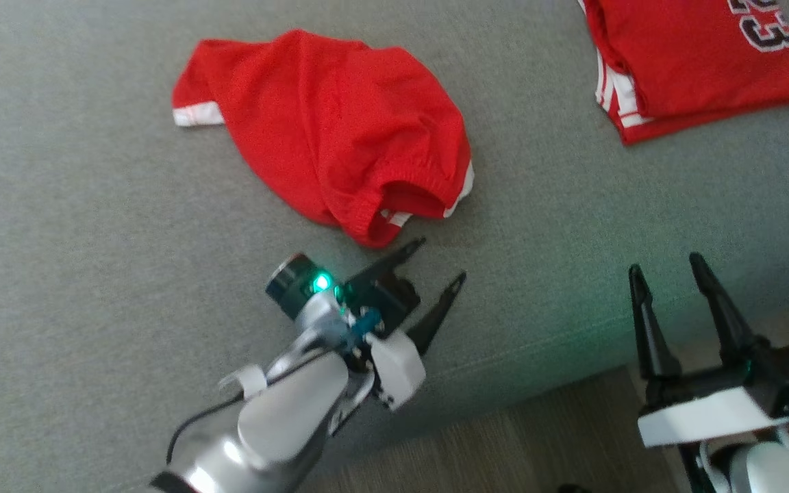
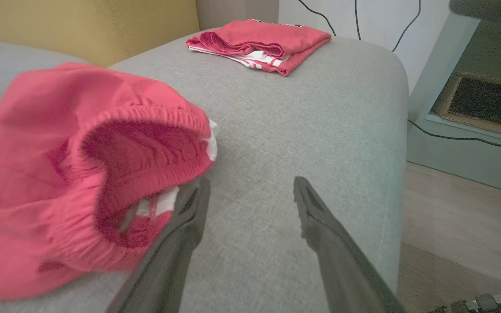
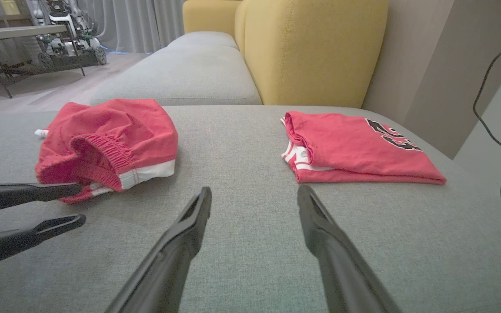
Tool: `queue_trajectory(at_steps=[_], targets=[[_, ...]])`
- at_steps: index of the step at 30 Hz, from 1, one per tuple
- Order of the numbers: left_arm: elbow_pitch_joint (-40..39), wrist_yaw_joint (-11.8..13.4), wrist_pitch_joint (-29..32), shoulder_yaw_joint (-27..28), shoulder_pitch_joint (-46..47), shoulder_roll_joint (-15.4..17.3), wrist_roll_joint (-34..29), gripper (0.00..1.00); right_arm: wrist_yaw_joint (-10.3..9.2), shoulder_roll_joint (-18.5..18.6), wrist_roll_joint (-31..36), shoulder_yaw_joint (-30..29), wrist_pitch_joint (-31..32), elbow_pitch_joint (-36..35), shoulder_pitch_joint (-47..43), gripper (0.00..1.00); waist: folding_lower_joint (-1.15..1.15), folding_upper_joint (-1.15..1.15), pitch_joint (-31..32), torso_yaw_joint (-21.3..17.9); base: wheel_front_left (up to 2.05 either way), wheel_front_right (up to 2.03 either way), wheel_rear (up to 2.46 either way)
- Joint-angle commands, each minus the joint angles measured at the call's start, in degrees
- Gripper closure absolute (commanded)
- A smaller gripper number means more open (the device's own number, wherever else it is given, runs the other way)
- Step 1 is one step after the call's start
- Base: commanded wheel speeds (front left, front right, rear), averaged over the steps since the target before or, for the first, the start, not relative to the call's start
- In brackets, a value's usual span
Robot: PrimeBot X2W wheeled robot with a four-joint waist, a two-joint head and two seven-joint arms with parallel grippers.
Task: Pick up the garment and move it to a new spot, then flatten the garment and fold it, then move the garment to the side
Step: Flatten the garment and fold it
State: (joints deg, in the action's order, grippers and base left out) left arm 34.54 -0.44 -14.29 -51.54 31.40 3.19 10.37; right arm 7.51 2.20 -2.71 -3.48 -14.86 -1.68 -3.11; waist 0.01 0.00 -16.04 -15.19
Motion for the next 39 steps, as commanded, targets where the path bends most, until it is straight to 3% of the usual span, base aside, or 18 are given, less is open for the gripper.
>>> queue_trajectory(at_steps=[1, 7, 18, 20, 21, 22, 28, 34, 39], targets=[[-0.88, 0.67, -0.59, 0.89, 2.65, -0.31, 0.78, 0.0, -0.02, 0.68, -0.44, 1.03, -0.14, -2.02, 2.26, 0.0, -0.01, 0.0, -1.53, -0.92, 0.0, 0.0, 0.0], [2.79, 4.05, -0.65, -2.12, 8.18, -0.31, 4.08, 0.0, -0.02, 0.67, -1.51, 1.29, -0.14, -1.73, 3.94, 0.0, -0.01, 0.0, -4.08, -1.27, 0.0, 0.0, 0.0], [3.97, 6.12, -0.7, -7.12, 14.36, -0.31, 10.09, 0.0, -0.02, 0.67, -2.27, 0.73, -0.14, -1.33, 6.46, 0.0, -0.01, 0.0, -7.36, -2.07, 0.0, 0.0, 0.0], [4.19, 6.22, -0.7, -7.84, 15.07, -0.31, 10.5, 0.54, -0.02, 0.67, -2.38, 0.52, -0.14, -1.22, 6.52, 0.0, -0.01, 0.0, -7.64, -2.1, 0.0, 0.0, 0.0], [4.44, 6.17, -0.7, -8.18, 15.36, -0.31, 10.7, 0.95, -0.02, 0.67, -2.45, 0.45, -0.14, -1.18, 6.58, 0.0, -0.01, 0.0, -7.75, -2.12, 0.0, 0.0, 0.0], [4.82, 6.02, -0.7, -8.6, 15.67, -0.31, 10.83, 1.0, -0.02, 0.67, -2.52, 0.38, -0.14, -1.13, 6.65, 0.0, -0.01, 0.0, -7.81, -2.13, 0.0, 0.0, 0.0], [3.46, 4.58, -0.7, -8.33, 17.7, -0.31, 11.81, 1.0, -0.02, 0.67, -3.18, 0.1, -0.14, -0.71, 6.99, 0.0, -0.01, 0.0, -6.19, -1.77, 0.0, 0.0, 0.0], [-0.79, -1.38, -0.71, -5.04, 23.88, -0.09, 13.85, 1.0, -0.02, 0.67, -3.52, 0.67, -0.14, 0.1, 6.65, 0.0, -0.01, 0.0, -1.09, -0.92, 0.0, 0.0, 0.0], [-3.47, -4.61, -0.14, -2.56, 31.05, 2.97, 15.14, 1.0, -0.02, 0.67, -3.87, 1.11, -0.14, 0.43, 5.77, 0.0, -0.01, 0.0, 3.44, 0.17, 0.0, 0.0, 0.0]])
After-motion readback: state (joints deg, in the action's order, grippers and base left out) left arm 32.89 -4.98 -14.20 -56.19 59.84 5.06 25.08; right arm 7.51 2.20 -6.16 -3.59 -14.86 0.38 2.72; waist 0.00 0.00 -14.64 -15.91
